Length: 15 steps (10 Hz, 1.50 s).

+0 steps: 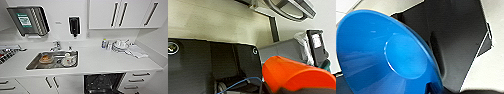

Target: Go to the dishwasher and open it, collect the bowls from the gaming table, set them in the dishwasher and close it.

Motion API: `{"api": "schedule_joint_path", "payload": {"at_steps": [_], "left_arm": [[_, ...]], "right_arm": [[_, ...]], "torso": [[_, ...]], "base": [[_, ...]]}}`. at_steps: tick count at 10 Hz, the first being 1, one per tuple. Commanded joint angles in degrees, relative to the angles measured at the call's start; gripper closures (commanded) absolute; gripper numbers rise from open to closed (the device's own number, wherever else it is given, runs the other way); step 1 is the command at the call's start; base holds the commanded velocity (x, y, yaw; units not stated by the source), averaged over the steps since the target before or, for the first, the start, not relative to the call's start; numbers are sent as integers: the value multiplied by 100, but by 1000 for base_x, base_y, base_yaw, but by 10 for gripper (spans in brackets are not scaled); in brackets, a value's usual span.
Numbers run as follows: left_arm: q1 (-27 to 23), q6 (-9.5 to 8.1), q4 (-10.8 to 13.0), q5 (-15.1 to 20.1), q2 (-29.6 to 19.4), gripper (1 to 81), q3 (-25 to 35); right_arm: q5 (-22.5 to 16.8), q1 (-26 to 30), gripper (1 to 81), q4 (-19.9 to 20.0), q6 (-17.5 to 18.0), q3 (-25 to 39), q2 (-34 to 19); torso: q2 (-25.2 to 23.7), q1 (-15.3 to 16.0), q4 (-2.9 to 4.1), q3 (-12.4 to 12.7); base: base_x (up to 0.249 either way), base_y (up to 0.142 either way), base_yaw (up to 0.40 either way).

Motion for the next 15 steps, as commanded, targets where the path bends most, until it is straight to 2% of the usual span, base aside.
{"api": "schedule_joint_path", "payload": {"at_steps": [1, 2, 3, 4, 5, 9, 10, 11, 15], "left_arm": [[-879, -14, -11, 826, -811, 811, 1417], [-1109, -14, -11, 1081, -926, 811, 1744], [-1397, -57, -11, 1510, -1014, 811, 2137], [-1626, -137, -11, 1758, -1031, 811, 2324], [-1854, -232, -11, 1994, -1057, 811, 2489], [-2927, -725, 7, 3128, -1084, 811, 3342], [-3156, -840, 7, 3402, -1014, 811, 3475], [-3349, -936, 16, 3673, -917, 811, 3554], [-4052, -1209, 7, 4508, -531, 811, 3730]], "right_arm": [[-154, 138, 811, -137, -36, 157, -40], [-136, 129, 811, -137, -36, 157, -40], [-136, 129, 811, -137, -36, 157, -40], [-136, 129, 811, -137, -36, 157, -40], [-127, 129, 811, -137, -36, 149, -40], [-127, 156, 811, -137, -36, 157, -40], [-119, 155, 811, -137, -36, 157, -40], [-110, 147, 811, -137, -36, 157, -40], [-101, 147, 811, -137, -36, 157, -13]], "torso": [[0, 0, 0, -312], [2, 0, 0, -354], [4, 2, 0, -467], [6, 7, 0, -475], [6, 5, 0, -393], [11, 9, 0, -430], [11, 9, 0, -433], [13, 9, 0, -591], [15, 11, 0, -834]], "base": [[0, 0, 0], [0, 0, 0], [0, 0, 0], [0, 0, 0], [0, 0, 0], [0, 0, 0], [0, 0, 0], [0, 0, 0], [0, 0, 0]]}}
